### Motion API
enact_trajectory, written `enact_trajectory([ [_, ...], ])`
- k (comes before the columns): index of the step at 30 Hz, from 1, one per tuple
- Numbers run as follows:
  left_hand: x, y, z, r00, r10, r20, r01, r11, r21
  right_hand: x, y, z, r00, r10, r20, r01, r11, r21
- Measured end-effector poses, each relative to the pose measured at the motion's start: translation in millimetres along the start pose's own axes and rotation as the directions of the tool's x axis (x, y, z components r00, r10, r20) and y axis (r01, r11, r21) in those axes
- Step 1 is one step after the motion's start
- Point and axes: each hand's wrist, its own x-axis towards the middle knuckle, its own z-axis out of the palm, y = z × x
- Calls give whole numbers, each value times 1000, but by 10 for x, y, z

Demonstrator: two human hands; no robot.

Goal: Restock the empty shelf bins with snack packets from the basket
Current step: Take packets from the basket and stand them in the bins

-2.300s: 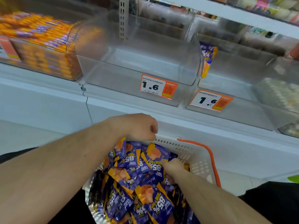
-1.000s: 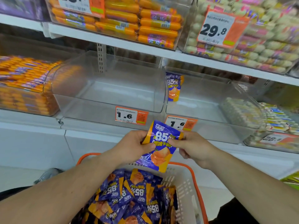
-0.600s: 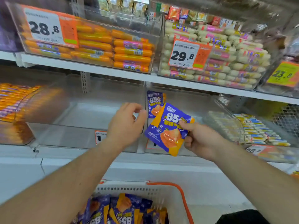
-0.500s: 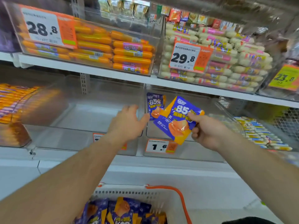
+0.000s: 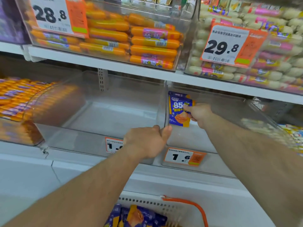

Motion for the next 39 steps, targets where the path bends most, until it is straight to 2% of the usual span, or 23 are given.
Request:
enact_trajectory([
  [2,5,-5,10,1000,7,6,-7,1000,-11,125,62,113,1000,21,-2,-21,1000,12],
  [8,26,-16,54,999,38,-26,-37,999,3,285,214,247,992,29,-121,-32,999,-27],
  [12,30,-10,49,999,38,-23,-38,999,27,356,267,252,994,65,-89,-65,998,5],
  [20,13,9,17,1000,9,-18,-9,1000,-4,171,195,129,995,97,-38,-101,990,-99],
  [25,-25,16,-16,1000,2,-19,-2,1000,10,-363,-54,5,995,-29,-95,18,994,-110],
  [28,-59,7,-62,993,13,-117,-25,995,-101,-821,-137,-30,976,-188,-109,172,975,-143],
  [30,-145,-19,-120,960,72,-272,-129,972,-198,-1176,-194,-43,939,-331,-97,304,927,-218],
  [32,-343,-72,-169,880,184,-439,-290,938,-189,-1555,-209,-32,891,-450,-59,426,874,-232],
  [34,-594,-176,-161,786,280,-551,-413,901,-132,-1837,-124,15,867,-498,-15,485,850,-207],
  [35,-709,-247,-117,779,308,-545,-439,890,-125,-1929,-28,58,867,-497,20,491,850,-192],
  [36,-815,-318,-63,807,328,-492,-445,884,-141,-2005,88,117,874,-481,67,484,856,-180],
  [39,-1039,-550,147,947,294,-127,-315,927,-205,-2134,511,349,908,-365,208,408,884,-228],
])
